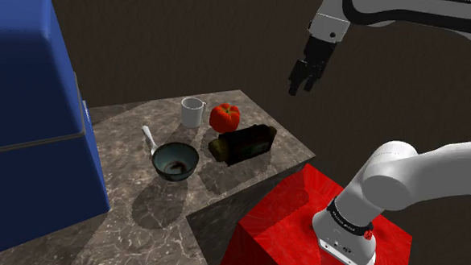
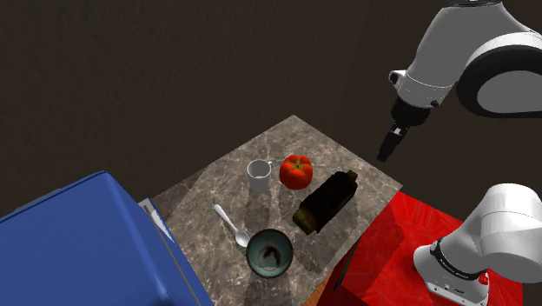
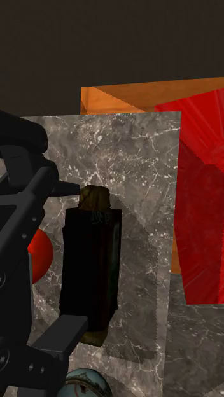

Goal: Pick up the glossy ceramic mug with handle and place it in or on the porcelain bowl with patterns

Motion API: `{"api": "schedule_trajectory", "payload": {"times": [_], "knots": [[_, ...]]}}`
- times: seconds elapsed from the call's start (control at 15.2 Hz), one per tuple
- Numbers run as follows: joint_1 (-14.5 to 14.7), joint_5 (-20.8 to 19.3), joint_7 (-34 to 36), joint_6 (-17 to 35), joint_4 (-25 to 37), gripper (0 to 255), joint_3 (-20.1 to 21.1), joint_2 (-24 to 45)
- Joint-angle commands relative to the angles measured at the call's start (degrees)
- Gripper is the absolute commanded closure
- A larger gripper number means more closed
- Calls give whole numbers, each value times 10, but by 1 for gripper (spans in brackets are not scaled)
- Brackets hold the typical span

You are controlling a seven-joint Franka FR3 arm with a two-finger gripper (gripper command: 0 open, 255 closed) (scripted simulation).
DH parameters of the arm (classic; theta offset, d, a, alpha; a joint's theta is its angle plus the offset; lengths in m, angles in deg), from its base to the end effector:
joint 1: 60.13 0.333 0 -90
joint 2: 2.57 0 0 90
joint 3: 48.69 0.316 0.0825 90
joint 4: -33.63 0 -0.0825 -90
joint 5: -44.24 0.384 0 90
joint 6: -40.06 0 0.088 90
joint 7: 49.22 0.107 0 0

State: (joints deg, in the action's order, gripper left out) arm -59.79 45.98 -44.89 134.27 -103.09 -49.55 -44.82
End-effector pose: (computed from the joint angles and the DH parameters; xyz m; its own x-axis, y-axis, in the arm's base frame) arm 0.3254 -0.0010 0.5673 0.9965 -0.0828 -0.0077 -0.0830 -0.9957 -0.0399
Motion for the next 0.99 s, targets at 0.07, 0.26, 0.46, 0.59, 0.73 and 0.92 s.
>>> {"api": "schedule_trajectory", "payload": {"times": [0.07,0.26,0.46,0.59,0.73,0.92], "knots": [[2,3,6,15,4,0,6,19],[9,9,23,56,21,0,24,77],[14,12,41,94,44,0,41,138],[17,12,53,116,64,0,52,180],[20,10,66,136,87,0,62,223],[23,3,85,161,126,0,77,287]]}}
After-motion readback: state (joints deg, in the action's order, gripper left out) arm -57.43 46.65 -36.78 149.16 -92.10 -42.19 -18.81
